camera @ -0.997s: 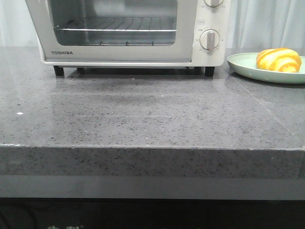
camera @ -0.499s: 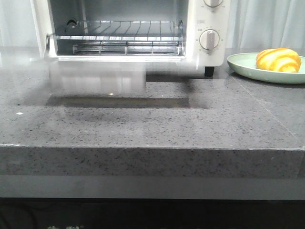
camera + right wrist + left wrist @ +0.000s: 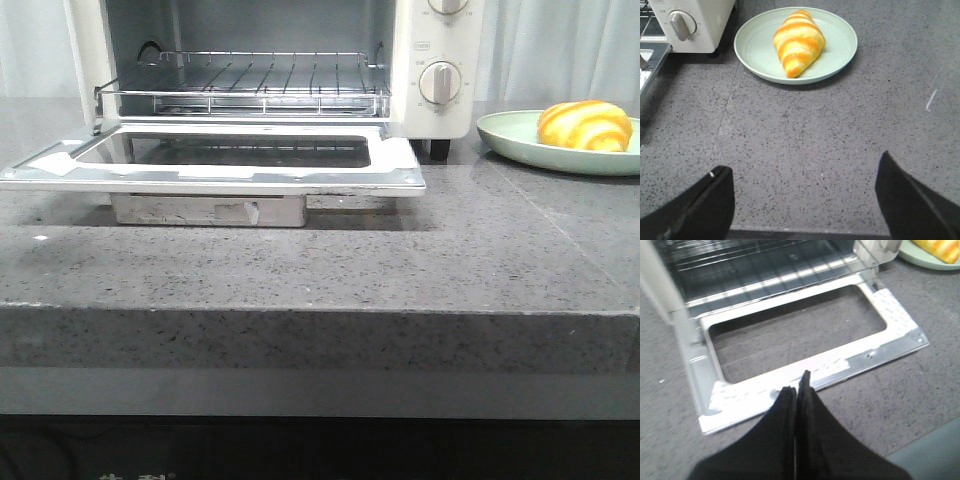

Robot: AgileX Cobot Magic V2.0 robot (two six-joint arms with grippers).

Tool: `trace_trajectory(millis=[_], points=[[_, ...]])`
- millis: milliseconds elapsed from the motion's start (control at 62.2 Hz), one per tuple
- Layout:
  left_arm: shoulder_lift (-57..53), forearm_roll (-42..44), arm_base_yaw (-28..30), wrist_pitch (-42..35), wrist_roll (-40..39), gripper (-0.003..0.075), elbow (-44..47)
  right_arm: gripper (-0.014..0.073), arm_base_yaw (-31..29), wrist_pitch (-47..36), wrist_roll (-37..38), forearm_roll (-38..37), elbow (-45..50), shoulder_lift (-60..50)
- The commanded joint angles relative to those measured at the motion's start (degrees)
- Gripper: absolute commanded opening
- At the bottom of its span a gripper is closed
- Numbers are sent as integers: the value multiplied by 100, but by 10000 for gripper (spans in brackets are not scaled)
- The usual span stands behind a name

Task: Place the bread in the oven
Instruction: 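Pull the oven door down and open with the left gripper, then withdraw the left gripper and lower the right gripper over the croissant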

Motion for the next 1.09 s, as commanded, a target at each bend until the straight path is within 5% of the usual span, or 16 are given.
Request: trace_trajectory(millis=[0,1078], points=[[-504,247,-8,-163,-203,-18,-3,594,-20,-328,-51,52,-196,153],[-1254,247,-8,37,-203,-18,35,594,-37,1183,-51,47,-5181,6717]])
